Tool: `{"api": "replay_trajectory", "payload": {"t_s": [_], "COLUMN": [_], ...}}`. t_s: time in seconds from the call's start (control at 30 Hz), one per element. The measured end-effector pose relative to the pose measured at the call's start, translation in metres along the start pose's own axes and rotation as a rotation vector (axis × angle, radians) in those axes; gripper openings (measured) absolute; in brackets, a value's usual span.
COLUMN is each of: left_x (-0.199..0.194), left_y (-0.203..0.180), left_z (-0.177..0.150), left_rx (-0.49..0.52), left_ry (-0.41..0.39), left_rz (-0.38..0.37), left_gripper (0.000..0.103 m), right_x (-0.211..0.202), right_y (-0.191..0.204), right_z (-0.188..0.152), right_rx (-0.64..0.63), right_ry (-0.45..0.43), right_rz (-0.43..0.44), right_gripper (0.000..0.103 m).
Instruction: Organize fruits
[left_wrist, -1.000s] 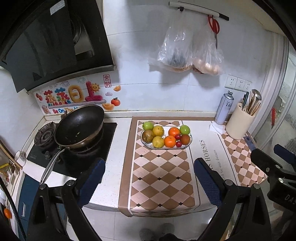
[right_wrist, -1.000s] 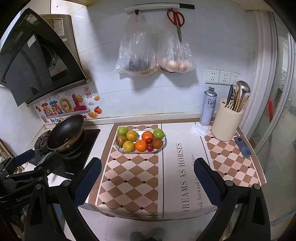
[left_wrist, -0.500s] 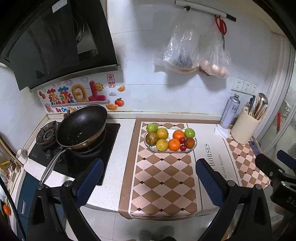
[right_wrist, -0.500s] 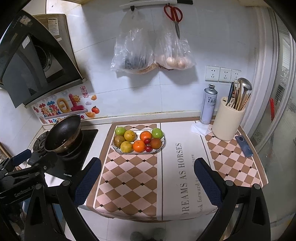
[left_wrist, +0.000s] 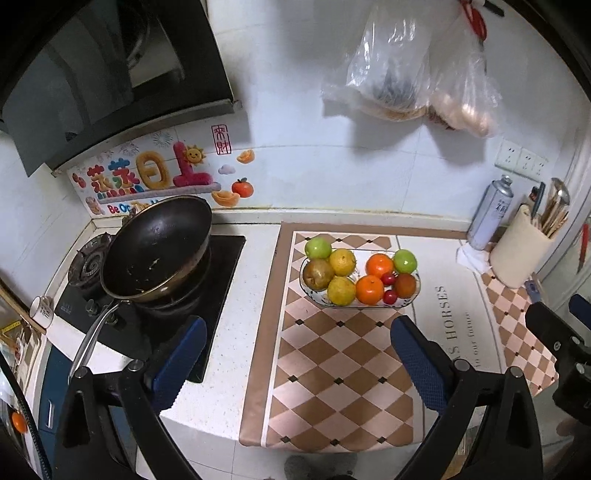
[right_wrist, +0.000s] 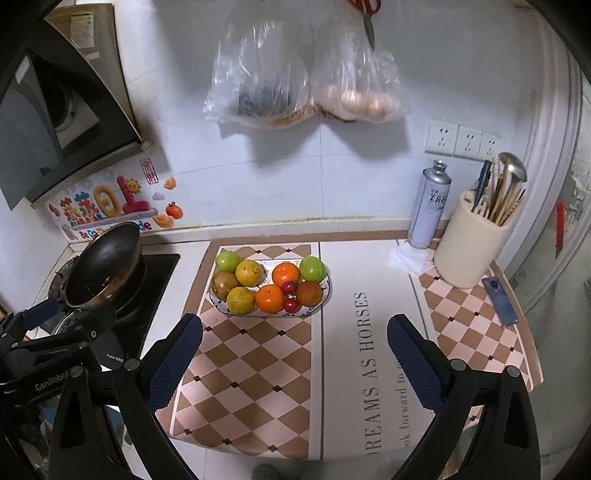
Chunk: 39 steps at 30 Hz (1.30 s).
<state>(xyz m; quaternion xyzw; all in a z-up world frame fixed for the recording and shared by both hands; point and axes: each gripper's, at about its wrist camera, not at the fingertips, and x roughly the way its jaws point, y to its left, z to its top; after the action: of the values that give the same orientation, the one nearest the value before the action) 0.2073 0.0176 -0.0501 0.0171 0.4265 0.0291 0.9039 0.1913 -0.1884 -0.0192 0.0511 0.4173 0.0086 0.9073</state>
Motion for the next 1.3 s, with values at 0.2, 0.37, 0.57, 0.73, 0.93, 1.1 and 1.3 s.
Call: {"api": "replay_trajectory", "payload": {"t_s": [0.2,0.37,0.57,0.73,0.93,1.1,1.3], "left_x": [0.029,0.047,0.059,0.064,0.067,0.069,0.067], "left_y": [-0.002,-0.002,-0.003,-0.004,-0.002,0.000,0.001], "left_z": [0.012,0.016,0.018,0.020,0.022,0.022,0.021], "left_rx": [0.014,0.007,0.010,0.016,0.008,-0.002,0.001], "left_ry": [0.042,0.070,0.085,0.091,0.095,0.097,0.085], "left_rz": [0.005,0.004,-0.001,-0.008,-0.015,-0.019,-0.013], "left_gripper": [0.102,0.102,0.102,0.102,0.102,0.102,0.102], "right_x": [0.030,0.047,0.063,0.070,0.076,0.079,0.082], "right_y": [-0.001,-0.002,-0.004,-0.003,-0.002,-0.003,-0.002], "right_z": [0.009,0.011,0.012,0.012,0.013,0.013,0.011], "right_rx": [0.012,0.009,0.017,0.010,0.009,0.007,0.001], "right_ry": [0.029,0.052,0.080,0.093,0.105,0.111,0.119], "right_rz": [-0.010,-0.027,-0.036,-0.045,-0.052,-0.058,-0.060], "right_gripper": [0.102,0.102,0.102,0.102,0.102,0.102,0.102]}}
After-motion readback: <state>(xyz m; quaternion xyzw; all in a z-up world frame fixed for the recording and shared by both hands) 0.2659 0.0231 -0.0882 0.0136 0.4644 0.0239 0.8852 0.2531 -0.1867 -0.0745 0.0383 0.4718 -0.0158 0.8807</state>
